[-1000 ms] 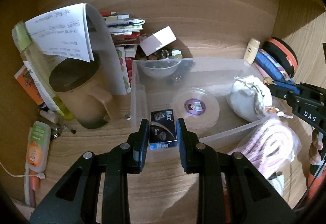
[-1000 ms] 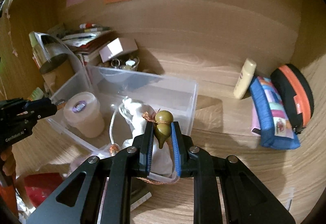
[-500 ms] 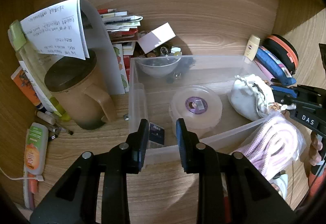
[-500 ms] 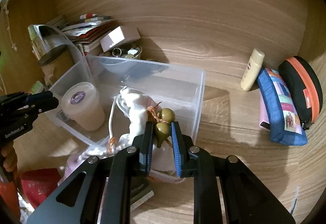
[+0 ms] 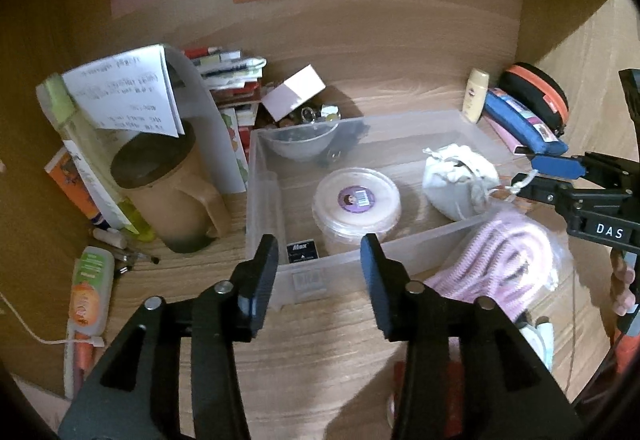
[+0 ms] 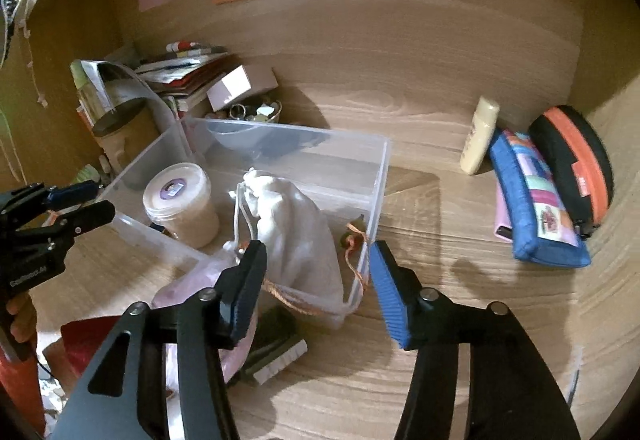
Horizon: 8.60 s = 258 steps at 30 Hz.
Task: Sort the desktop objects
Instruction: 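Release the blue card and olive bead into the clear box, then grasp the red cloth item with the left gripper while the right grasps the light-blue bottle, then carry the red item and light-blue bottle over the clear box, then release the red item and light-blue bottle into the clear box, then grasp the pink round container with the left gripper while the right grasps the green bottle, then carry the pink container and green bottle over the clear plastic box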
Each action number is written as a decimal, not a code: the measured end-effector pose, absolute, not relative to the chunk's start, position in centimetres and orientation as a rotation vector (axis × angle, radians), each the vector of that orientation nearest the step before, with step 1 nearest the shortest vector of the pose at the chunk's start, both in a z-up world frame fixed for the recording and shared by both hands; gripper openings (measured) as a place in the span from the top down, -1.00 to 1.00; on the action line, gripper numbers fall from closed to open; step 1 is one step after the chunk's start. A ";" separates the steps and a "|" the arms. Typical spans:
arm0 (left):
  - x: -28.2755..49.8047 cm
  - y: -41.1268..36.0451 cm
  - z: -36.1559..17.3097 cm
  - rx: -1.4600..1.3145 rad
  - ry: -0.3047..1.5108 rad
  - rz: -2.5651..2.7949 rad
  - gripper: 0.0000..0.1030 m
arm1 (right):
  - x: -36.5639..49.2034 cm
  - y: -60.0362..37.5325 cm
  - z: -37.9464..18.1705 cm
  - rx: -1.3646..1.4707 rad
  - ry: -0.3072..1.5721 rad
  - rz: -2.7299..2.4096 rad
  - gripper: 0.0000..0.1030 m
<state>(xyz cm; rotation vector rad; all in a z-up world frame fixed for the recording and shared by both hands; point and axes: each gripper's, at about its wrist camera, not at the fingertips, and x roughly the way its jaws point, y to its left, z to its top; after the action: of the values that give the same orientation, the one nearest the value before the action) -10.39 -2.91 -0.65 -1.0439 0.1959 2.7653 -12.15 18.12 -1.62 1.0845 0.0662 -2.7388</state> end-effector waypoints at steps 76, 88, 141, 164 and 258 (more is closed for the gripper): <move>-1.9 -1.2 0.1 -0.944 0.049 2.729 0.78 | -2.7 19.2 -7.8 1.227 0.068 -2.696 0.55; -1.8 -1.4 3.7 -0.825 0.046 2.794 0.78 | -3.2 19.4 -1.4 1.012 0.030 -2.764 0.55; -16.4 4.7 -0.7 -1.009 0.128 2.584 0.73 | -17.1 17.7 -3.0 1.064 0.077 -2.730 0.55; -14.5 2.4 1.9 -0.930 0.120 2.716 -0.42 | -15.5 17.3 -1.0 0.963 0.108 -2.758 -0.27; -2.3 -2.2 -5.0 -1.162 0.019 2.756 -0.20 | -6.3 19.0 -6.1 1.171 0.092 -2.676 0.19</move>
<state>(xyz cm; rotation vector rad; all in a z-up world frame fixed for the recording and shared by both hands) -2.28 -2.18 -5.05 -1.1616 0.0192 2.7562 -6.26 18.98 -6.06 1.1713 0.0917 -2.6758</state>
